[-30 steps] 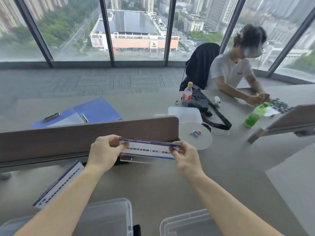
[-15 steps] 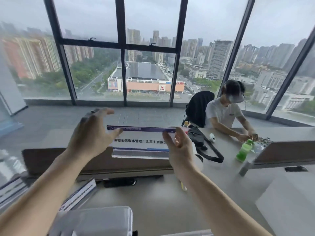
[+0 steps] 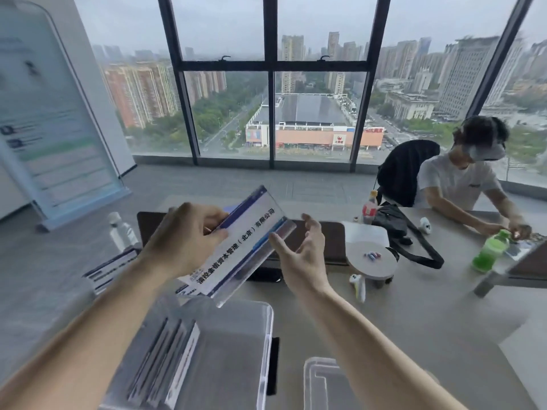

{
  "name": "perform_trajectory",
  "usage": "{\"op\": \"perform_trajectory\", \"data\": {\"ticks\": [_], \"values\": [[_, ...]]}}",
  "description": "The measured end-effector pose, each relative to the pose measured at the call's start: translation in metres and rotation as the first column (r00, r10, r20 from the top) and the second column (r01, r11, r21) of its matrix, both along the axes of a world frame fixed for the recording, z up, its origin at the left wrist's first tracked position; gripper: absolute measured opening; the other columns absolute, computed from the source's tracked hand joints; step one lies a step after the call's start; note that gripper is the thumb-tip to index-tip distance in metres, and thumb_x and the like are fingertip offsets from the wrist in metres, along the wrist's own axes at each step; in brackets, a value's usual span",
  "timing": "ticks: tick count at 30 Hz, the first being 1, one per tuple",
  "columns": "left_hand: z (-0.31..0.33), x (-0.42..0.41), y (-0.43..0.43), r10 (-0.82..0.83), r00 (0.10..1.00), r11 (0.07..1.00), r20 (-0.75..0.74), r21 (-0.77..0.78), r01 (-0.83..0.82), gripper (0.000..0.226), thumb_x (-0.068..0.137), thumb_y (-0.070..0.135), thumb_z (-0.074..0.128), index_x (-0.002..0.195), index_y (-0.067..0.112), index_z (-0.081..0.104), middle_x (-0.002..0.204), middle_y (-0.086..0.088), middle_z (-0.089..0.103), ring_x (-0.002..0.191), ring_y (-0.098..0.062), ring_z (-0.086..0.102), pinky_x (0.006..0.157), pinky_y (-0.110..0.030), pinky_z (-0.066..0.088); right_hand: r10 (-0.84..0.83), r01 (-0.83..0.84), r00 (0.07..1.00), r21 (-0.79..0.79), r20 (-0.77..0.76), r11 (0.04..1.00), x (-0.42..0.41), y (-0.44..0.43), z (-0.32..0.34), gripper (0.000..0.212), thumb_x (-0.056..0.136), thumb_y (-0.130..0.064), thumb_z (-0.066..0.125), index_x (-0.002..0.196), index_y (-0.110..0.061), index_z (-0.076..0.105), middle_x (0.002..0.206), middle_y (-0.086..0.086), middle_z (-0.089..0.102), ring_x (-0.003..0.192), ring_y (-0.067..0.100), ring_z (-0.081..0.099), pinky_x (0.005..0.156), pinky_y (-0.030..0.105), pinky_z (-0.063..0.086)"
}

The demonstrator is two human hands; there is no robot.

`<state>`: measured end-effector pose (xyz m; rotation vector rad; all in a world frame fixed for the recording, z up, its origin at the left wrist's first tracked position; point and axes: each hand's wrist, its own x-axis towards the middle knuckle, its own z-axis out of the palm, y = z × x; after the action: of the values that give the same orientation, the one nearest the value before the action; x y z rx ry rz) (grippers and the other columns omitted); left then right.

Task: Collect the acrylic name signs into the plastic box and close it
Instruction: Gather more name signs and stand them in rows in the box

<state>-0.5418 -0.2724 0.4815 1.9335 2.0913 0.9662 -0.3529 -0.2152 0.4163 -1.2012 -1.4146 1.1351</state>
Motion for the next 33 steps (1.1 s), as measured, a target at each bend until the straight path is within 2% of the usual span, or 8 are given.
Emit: {"op": "perform_trajectory", "data": {"ticks": [3,6,10,14,18,26,31,33], "values": [[-0.01,-0.026,-0.013,0.079,0.987,0.997,0.142,-0.028,-0.076,0.019,0.087,0.022,0.078,0.105,0.025,0.081,0.097,0.012,0.081,0.08,0.009,0.073,0.081,-0.025,0.061,0.092,-0.178,0.956,-0.305,-0.277,0.936,-0.033,-0.022,-0.02,0.072,0.09,-0.033,0.071,0.149,-0.027,0.031,0.148,0.002,0.045,0.128,0.016,0.051,0.108,0.041,0.046],[-0.023,-0.05,-0.022,0.143,0.96,0.989,0.241,-0.065,-0.131,0.014,0.086,0.024,0.079,0.1,0.022,0.082,0.094,0.01,0.082,0.081,-0.002,0.077,0.082,-0.036,0.064,0.115,-0.279,0.91,-0.382,-0.399,0.881,-0.076,-0.034,-0.037,0.042,0.096,-0.024,0.065,0.135,-0.018,0.05,0.123,0.004,0.071,0.108,0.022,0.07,0.095,0.052,0.056],[-0.043,-0.072,-0.029,0.182,0.949,0.983,0.257,-0.07,-0.17,0.01,0.086,0.027,0.078,0.095,0.023,0.082,0.088,0.01,0.081,0.076,0.001,0.075,0.079,-0.03,0.063,0.087,-0.266,0.91,-0.409,-0.406,0.873,-0.124,-0.042,-0.057,0.026,0.099,-0.017,0.058,0.125,-0.017,0.061,0.104,0.005,0.078,0.083,0.015,0.075,0.084,0.047,0.061],[-0.07,-0.087,-0.033,0.224,0.949,0.972,0.224,-0.117,-0.202,0.025,0.086,0.035,0.077,0.106,0.021,0.08,0.1,0.008,0.08,0.088,-0.003,0.073,0.086,-0.025,0.058,0.043,-0.246,0.92,-0.488,-0.39,0.837,-0.149,-0.048,-0.09,0.026,0.099,-0.015,0.057,0.126,-0.017,0.056,0.105,0.008,0.077,0.092,0.024,0.076,0.078,0.046,0.063],[-0.106,-0.097,-0.03,0.193,0.94,0.954,0.281,-0.276,-0.113,0.026,0.093,0.032,0.067,0.114,0.023,0.079,0.106,0.009,0.08,0.097,-0.003,0.073,0.094,-0.028,0.057,0.035,-0.257,0.922,-0.54,-0.386,0.802,-0.157,-0.051,-0.124,0.029,0.102,-0.011,0.051,0.129,-0.021,0.049,0.096,0.006,0.078,0.077,0.017,0.076,0.057,0.032,0.06],[-0.21,-0.099,-0.031,0.259,0.921,0.851,0.292,-0.52,-0.074,0.038,0.099,0.026,0.061,0.136,0.023,0.065,0.125,0.001,0.074,0.112,-0.013,0.07,0.1,-0.032,0.054,0.067,-0.239,0.961,-0.68,-0.268,0.694,-0.153,-0.053,-0.216,0.041,0.096,-0.001,0.052,0.131,-0.021,0.044,0.086,0.007,0.074,0.055,0.008,0.071,0.044,0.023,0.053],[-0.289,-0.097,-0.038,0.371,0.881,0.784,0.295,-0.608,-0.127,0.041,0.099,0.026,0.061,0.139,0.02,0.063,0.133,-0.002,0.07,0.124,-0.019,0.065,0.106,-0.034,0.05,0.075,-0.179,0.983,-0.767,-0.169,0.616,-0.16,-0.057,-0.291,0.039,0.088,0.003,0.053,0.123,-0.013,0.059,0.094,0.018,0.075,0.075,0.029,0.073,0.065,0.046,0.062],[-0.317,-0.095,-0.042,0.388,0.879,0.755,0.278,-0.642,-0.131,0.041,0.1,0.026,0.059,0.141,0.021,0.061,0.137,-0.002,0.067,0.126,-0.022,0.063,0.106,-0.039,0.051,0.08,-0.139,0.99,-0.799,-0.114,0.585,-0.162,-0.06,-0.318,0.037,0.087,0.002,0.052,0.12,-0.013,0.062,0.093,0.016,0.075,0.078,0.031,0.071,0.07,0.045,0.06]]}}
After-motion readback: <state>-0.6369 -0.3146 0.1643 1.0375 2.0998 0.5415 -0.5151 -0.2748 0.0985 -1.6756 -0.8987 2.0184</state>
